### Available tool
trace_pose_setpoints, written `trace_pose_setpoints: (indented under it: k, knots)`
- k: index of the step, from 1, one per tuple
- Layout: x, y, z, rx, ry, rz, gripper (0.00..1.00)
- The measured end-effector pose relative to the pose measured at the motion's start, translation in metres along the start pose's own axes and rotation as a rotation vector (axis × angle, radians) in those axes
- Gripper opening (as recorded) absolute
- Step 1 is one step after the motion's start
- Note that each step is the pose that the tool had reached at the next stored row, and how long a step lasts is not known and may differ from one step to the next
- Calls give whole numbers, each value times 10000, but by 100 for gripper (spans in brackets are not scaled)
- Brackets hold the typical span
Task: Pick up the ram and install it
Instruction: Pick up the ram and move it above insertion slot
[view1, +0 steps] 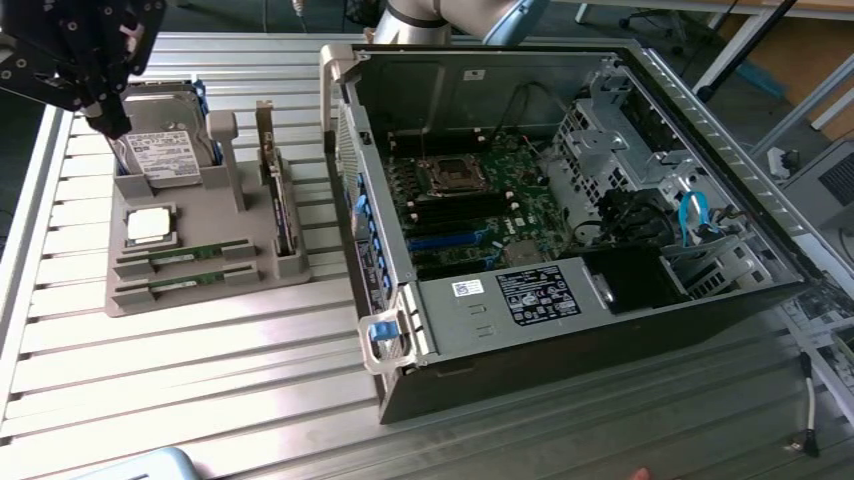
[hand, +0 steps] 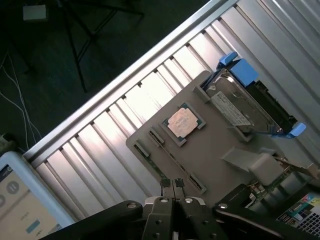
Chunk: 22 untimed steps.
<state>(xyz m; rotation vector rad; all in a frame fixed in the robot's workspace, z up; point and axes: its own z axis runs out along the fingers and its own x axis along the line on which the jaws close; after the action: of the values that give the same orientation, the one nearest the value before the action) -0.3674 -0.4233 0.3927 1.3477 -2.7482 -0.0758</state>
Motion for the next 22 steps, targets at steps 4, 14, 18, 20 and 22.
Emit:
trace_pose_setpoints:
  k: [4, 14, 18, 20, 22]
  knots:
    - [0, 0, 0, 22, 26, -364, 10]
    - [0, 1, 1, 141, -75, -603, 10]
    - [0, 0, 0, 269, -215, -612, 10]
    - [0, 1, 0, 271, -217, -611, 10]
    - [1, 1, 0, 271, -216, -616, 10]
